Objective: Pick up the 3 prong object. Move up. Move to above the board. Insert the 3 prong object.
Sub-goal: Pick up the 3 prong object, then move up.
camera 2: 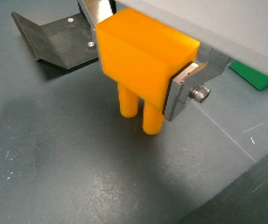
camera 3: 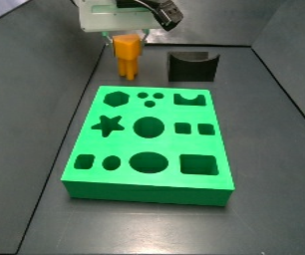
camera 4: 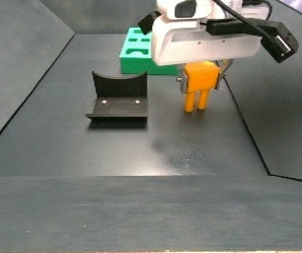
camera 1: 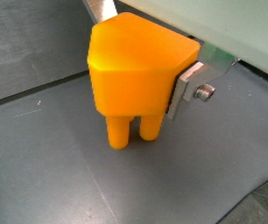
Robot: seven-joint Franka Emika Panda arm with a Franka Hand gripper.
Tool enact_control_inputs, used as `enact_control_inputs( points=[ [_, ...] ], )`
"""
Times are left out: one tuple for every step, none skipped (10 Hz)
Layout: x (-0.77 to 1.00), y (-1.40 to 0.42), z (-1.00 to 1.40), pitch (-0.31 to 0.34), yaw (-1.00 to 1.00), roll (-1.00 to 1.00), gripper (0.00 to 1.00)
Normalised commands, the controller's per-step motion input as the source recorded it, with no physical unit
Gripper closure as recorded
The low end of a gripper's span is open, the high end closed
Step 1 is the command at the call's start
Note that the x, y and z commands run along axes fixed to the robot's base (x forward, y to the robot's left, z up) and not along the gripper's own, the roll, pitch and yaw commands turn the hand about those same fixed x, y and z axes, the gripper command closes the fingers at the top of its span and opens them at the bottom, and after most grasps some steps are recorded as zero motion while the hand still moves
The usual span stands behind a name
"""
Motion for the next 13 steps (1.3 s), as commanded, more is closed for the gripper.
enact_control_inputs(
  points=[
    [0.0, 0.0, 0.0, 0.0, 0.0, 0.0, 1.0],
    [0.0, 0.0, 0.0, 0.0, 0.0, 0.0, 1.0],
    [0.0, 0.0, 0.0, 0.0, 0.0, 0.0, 1.0],
    [0.0, 0.0, 0.0, 0.0, 0.0, 0.0, 1.0],
    [0.0, 0.0, 0.0, 0.0, 0.0, 0.0, 1.0],
    [0.0, 0.0, 0.0, 0.0, 0.0, 0.0, 1.0],
    [0.0, 0.0, 0.0, 0.0, 0.0, 0.0, 1.0],
    [0.0, 0.0, 0.0, 0.0, 0.0, 0.0, 1.0],
    [0.0, 0.0, 0.0, 0.0, 0.0, 0.0, 1.0],
    [0.0, 0.0, 0.0, 0.0, 0.0, 0.0, 1.0],
    [0.0, 0.0, 0.83, 0.0, 0.0, 0.0, 1.0],
    [0.01, -0.05, 0.83, -0.009, -0.03, 0.0, 1.0],
    [-0.01, -0.05, 0.72, 0.005, -0.03, 0.0, 1.0]
  ],
)
